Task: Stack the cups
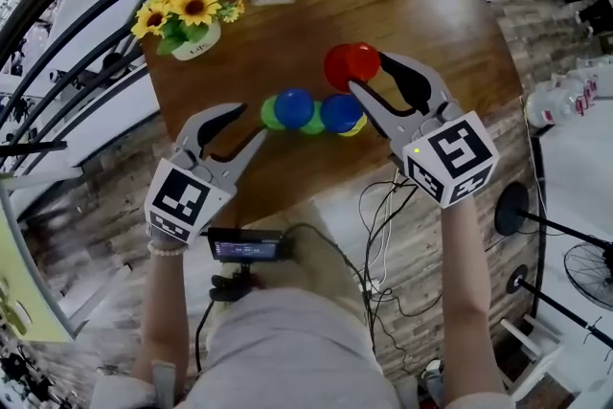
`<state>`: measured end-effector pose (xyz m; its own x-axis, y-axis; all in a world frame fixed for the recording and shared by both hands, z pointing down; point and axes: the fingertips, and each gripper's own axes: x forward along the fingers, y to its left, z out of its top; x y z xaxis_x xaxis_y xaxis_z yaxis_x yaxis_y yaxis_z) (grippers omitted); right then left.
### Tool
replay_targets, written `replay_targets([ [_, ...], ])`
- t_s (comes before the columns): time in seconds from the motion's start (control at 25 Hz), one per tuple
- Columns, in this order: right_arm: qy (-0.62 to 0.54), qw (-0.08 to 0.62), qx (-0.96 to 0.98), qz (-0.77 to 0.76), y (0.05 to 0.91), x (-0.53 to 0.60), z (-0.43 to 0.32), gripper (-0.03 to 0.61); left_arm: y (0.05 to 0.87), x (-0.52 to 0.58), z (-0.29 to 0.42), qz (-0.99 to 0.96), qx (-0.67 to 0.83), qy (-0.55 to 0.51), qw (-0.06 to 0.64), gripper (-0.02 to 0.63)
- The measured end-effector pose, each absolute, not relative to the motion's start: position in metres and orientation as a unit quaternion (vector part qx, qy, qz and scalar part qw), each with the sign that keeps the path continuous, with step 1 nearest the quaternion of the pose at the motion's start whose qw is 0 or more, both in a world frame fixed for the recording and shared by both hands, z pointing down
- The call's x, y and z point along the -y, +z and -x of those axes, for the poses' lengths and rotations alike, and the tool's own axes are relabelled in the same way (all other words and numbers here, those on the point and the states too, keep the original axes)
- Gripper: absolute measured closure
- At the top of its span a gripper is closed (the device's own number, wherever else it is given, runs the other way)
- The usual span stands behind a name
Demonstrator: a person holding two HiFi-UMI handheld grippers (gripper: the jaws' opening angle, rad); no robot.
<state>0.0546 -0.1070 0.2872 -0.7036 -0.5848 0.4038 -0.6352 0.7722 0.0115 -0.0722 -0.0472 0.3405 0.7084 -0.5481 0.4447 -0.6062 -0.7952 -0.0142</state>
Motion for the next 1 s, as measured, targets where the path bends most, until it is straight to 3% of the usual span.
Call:
replay_targets([
  [1.0,0.092,0.208,0.924,-0.307,0.31,0.06,-0.024,0.374,0.348,0.042,0.071,-0.925,0.299,0.222,0.071,0.462],
])
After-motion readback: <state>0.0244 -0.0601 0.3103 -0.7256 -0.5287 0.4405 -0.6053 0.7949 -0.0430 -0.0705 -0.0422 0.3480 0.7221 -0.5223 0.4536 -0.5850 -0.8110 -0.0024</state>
